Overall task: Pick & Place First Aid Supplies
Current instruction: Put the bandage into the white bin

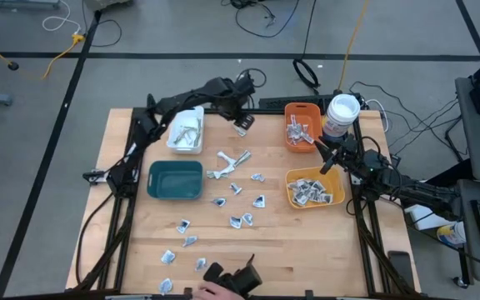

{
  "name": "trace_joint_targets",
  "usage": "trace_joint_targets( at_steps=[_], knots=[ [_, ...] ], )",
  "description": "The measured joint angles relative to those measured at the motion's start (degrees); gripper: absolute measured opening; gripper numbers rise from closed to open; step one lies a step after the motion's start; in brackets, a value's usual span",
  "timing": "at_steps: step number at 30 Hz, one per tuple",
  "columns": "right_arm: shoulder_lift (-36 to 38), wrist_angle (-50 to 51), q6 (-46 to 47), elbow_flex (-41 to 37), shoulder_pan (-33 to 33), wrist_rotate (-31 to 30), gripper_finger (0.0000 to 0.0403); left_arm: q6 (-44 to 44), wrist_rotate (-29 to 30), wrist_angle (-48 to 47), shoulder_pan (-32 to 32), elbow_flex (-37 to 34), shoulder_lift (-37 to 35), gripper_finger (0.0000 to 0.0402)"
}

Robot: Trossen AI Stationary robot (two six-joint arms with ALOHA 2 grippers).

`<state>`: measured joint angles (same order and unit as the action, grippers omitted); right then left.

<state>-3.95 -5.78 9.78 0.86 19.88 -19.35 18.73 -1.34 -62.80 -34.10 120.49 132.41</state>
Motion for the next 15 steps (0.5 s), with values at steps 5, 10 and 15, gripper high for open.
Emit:
trace_joint_targets(
  at_steps=[5,10,15],
  knots=[
    [0.0,0.0,0.0,0.0,0.0,0.0,0.0121,5.9,0.9,0.7,0.7,0.0,2.7,0.0182],
    [0.0,0.0,0.0,0.0,0.0,0.0,0.0118,14.2,1.3,0.3,1.4,0.0,5.7,0.0182],
    [0.0,0.0,0.0,0.0,0.0,0.0,0.0118,16.0,1.4,2.3,2.4,-0.1,6.5,0.0182]
  ],
)
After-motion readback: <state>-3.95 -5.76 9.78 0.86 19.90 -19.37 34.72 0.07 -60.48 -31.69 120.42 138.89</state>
